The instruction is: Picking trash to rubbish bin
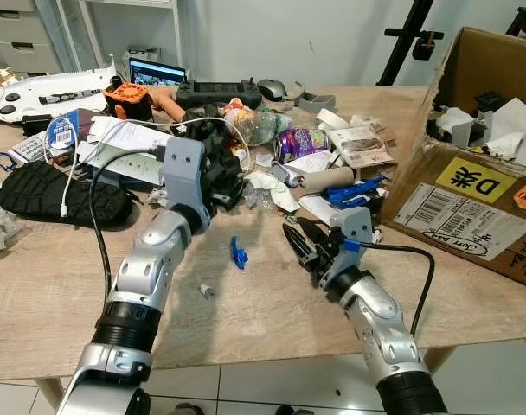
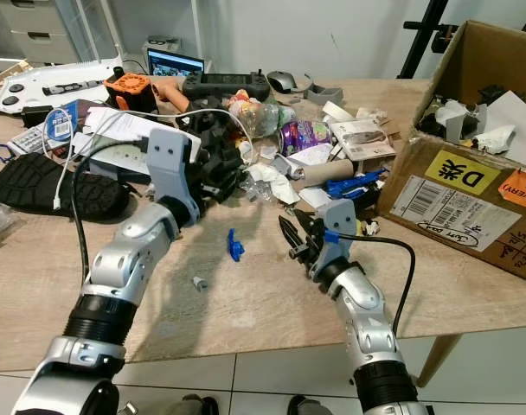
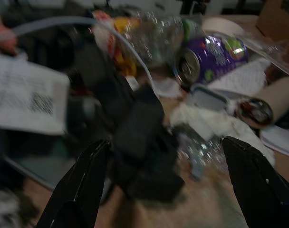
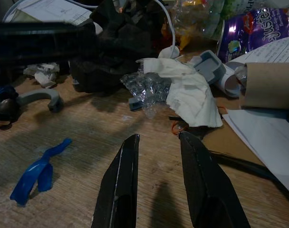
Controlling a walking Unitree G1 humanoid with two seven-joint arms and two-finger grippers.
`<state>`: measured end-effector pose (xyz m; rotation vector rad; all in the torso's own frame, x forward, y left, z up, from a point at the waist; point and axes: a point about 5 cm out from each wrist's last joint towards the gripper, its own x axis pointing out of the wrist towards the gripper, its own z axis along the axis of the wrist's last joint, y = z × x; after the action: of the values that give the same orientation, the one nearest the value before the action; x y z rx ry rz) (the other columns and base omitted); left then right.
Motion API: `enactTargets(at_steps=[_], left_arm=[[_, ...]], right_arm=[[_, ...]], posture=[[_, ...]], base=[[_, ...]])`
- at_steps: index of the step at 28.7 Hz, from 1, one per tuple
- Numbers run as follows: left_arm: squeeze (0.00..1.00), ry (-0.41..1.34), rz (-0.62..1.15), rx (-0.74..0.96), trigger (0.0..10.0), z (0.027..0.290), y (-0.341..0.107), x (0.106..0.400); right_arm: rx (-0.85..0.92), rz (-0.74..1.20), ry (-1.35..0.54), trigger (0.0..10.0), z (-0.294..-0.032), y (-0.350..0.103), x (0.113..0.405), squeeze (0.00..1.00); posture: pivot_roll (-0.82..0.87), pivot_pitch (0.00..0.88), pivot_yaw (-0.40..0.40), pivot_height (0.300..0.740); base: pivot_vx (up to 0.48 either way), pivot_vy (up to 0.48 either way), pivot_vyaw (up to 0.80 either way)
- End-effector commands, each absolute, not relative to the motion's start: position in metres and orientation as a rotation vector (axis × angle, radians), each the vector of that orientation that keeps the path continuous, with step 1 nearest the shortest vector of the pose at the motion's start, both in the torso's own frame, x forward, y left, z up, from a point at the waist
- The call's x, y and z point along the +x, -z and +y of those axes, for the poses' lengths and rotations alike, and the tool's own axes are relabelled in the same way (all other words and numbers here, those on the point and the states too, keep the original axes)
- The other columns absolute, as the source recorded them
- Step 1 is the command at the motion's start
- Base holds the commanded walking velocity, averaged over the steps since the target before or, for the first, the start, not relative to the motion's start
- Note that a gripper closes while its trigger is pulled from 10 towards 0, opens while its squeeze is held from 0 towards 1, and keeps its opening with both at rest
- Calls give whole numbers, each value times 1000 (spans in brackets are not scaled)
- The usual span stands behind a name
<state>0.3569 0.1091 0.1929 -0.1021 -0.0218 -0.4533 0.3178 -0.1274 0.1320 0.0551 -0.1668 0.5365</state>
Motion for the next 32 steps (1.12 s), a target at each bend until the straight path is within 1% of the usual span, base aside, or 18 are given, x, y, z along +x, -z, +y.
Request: enactTargets(at_steps=[1,4,6,7,8,9,13,19,27,28,29,30,31,32], left_arm=[[1000,481,11,-129,10000,104,-187,353],[1000,507,32,-103,10000,98,-183,351],[1000,521,49,-52,10000,91,-178,349],[59,513,50,-36,10000,89,-176,349],[59,513,50,-36,10000,89,-176,349],[0,484,51,-34,10000,86,-174,349],[0,454,41,-31,10000,84,-174,351],[0,307,-11,-23,10000,93,-178,362],[0,251,-28,-44,10000,96,-178,365],[0,248,-30,-44,9725,96,-177,365],[0,251,-32,-44,2235,96,-176,365],[0,251,-32,-44,2235,96,-176,365],[0,268,-35,-49,0,94,-176,365],[0,279,-38,-53,0,94,-176,364]], right_arm=[[60,-151,-536,10000,-127,-128,314,0],[58,-148,-538,10000,-126,-128,314,0],[54,-147,-541,10000,-125,-128,314,0],[52,-147,-543,10000,-125,-128,314,0],[52,-147,-543,10000,-125,-128,314,0],[50,-148,-545,10000,-124,-129,314,0],[49,-148,-545,10000,-123,-130,314,0],[51,-155,-550,10000,-120,-132,314,0],[48,-152,-551,10000,-120,-131,313,0],[46,-151,-550,10000,-121,-130,312,0],[45,-150,-549,10000,-121,-130,312,0],[45,-150,-549,10000,-121,-130,312,0],[45,-149,-548,10000,-121,-131,313,0],[45,-149,-547,10000,-121,-131,313,0]], posture=[[78,225,-10,740],[77,216,-5,740],[75,219,-6,740],[70,221,-6,740],[70,221,-6,740],[65,217,-6,740],[64,220,-7,740],[57,225,-5,740],[53,223,0,740],[53,221,0,740],[53,221,0,740],[53,221,0,740],[51,223,-3,740],[51,223,-3,740]], base=[[0,0,0],[0,0,0],[0,0,0],[0,0,0],[0,0,0],[0,0,0],[0,0,0],[0,0,0],[0,0,0],[0,0,0],[0,0,0],[0,0,0],[0,0,0],[0,0,0]])
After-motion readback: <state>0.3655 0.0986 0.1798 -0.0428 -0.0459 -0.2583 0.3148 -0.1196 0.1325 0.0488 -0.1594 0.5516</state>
